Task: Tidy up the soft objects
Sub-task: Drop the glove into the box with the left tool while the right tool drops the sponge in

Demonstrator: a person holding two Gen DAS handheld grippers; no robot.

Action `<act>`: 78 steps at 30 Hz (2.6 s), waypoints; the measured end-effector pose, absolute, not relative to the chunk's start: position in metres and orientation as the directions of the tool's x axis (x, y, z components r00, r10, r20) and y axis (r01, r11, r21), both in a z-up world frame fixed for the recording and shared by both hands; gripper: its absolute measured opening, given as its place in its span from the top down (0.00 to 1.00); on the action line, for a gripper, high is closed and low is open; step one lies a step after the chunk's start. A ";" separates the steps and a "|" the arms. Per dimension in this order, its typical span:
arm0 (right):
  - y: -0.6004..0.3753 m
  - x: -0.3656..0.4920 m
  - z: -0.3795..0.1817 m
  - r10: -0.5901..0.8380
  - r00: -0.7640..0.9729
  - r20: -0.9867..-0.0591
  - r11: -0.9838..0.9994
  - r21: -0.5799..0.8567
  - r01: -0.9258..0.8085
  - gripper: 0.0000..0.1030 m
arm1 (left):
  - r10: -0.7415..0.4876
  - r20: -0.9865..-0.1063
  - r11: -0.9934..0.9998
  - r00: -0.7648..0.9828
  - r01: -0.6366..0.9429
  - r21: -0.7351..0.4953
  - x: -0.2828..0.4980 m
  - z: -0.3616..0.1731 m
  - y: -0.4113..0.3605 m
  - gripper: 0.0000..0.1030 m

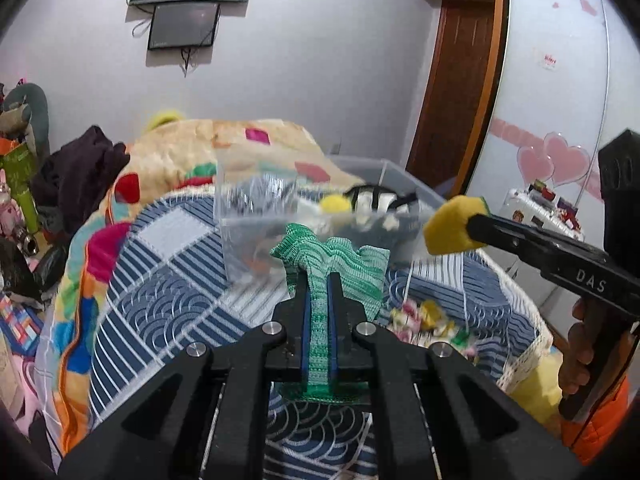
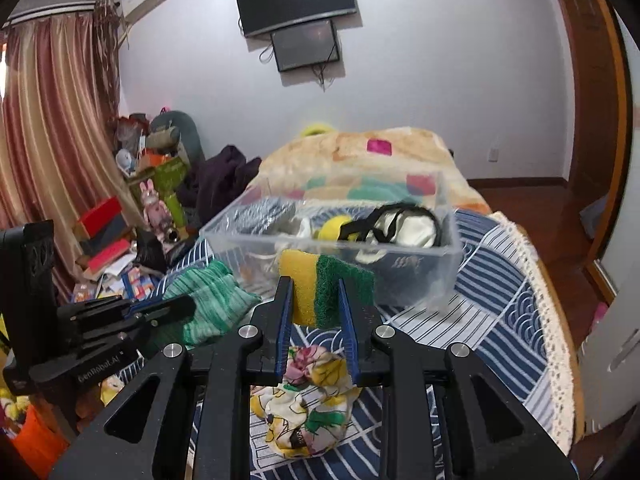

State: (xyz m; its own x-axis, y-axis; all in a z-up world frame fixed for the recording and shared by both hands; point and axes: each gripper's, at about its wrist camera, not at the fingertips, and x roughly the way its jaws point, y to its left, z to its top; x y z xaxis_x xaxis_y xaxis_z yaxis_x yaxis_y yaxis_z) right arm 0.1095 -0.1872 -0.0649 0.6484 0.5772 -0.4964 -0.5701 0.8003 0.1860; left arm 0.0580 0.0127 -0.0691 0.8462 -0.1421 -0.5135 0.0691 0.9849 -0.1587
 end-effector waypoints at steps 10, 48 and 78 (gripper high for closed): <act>-0.195 0.118 -0.034 0.543 0.722 -0.429 0.830 0.147 -0.538 0.80 | -0.113 -0.441 0.990 0.891 0.063 -0.126 0.093 -0.032 0.010 0.94; -0.164 0.185 -0.072 0.432 0.662 -0.612 0.875 0.106 -0.473 0.69 | -0.082 -0.555 0.996 0.828 0.045 -0.079 0.186 -0.067 -0.013 0.71; -0.169 0.119 -0.086 0.479 0.637 -0.604 0.831 0.079 -0.550 0.22 | -0.061 -0.602 0.995 0.796 0.093 0.021 0.070 -0.092 -0.009 0.20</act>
